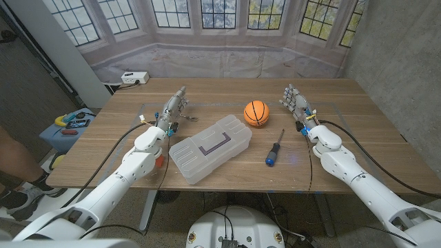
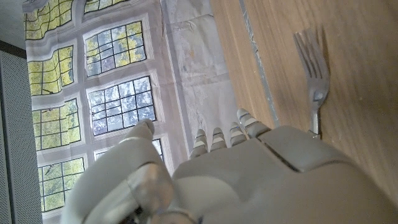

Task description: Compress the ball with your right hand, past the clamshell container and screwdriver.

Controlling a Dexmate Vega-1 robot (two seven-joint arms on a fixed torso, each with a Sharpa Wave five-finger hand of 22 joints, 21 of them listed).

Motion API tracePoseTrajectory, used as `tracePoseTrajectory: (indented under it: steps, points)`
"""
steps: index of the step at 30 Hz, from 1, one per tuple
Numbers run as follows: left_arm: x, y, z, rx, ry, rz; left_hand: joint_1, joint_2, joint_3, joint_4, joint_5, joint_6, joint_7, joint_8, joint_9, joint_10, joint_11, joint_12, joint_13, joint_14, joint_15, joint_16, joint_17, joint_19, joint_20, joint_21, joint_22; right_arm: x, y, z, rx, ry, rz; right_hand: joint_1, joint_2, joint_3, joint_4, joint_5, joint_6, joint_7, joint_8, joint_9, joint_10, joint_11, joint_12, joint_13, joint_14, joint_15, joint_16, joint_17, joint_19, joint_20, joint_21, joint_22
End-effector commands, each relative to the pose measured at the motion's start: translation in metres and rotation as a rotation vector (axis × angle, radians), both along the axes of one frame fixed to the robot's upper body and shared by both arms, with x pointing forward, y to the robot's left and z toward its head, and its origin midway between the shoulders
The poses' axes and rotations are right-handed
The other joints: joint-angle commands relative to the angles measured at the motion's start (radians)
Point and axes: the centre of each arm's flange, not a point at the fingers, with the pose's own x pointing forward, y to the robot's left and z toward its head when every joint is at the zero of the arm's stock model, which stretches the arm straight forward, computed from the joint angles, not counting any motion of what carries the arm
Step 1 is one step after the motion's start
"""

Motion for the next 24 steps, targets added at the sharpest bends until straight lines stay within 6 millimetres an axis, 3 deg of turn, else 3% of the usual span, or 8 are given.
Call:
tracePoseTrajectory:
  steps: [1, 13, 24]
  points:
    - [-0.002, -0.004, 0.0, 0.005, -0.006, 0.002, 0.012, 0.0, 0.009, -0.004, 0.006, 0.011, 0.005, 0.007, 0.004, -0.001, 0.006, 0.008, 0.003, 0.002, 0.013, 0.004, 0.001, 0.006, 0.001, 0.006, 0.005, -0.011, -0.004, -0.006, 0.003, -0.006, -0.006, 0.017, -0.003, 0.007, -0.006, 0.004, 0.012, 0.005, 0.007, 0.004, 0.006, 0.009, 0.005, 0.001, 0.007, 0.007, 0.006, 0.001, 0.007, 0.001, 0.005, 0.004]
    - [-0.005, -0.007, 0.006, 0.025, -0.027, -0.006, 0.015, -0.004, 0.013, -0.012, 0.008, 0.014, 0.006, 0.007, 0.004, -0.001, 0.004, 0.008, 0.003, 0.002, 0.014, 0.004, 0.0, 0.006, 0.001, 0.004, 0.005, -0.021, -0.01, 0.0, -0.023, -0.025, -0.028, 0.022, -0.01, 0.009, -0.014, 0.003, 0.013, 0.004, 0.006, 0.004, 0.001, 0.013, 0.004, 0.002, 0.005, 0.014, 0.004, -0.001, 0.004, 0.005, 0.004, 0.004]
    - [-0.01, -0.004, 0.004, 0.022, -0.03, 0.0, 0.017, -0.007, 0.018, -0.02, 0.008, 0.017, 0.008, 0.008, 0.004, 0.0, 0.009, 0.008, 0.003, 0.0, 0.018, 0.002, -0.001, 0.004, 0.002, 0.001, 0.005, -0.023, -0.001, 0.007, -0.076, -0.019, -0.049, 0.027, -0.017, 0.009, -0.022, 0.002, 0.013, 0.004, 0.006, 0.004, 0.0, 0.012, 0.005, 0.002, 0.004, 0.017, 0.003, -0.004, 0.0, 0.009, 0.003, 0.004]
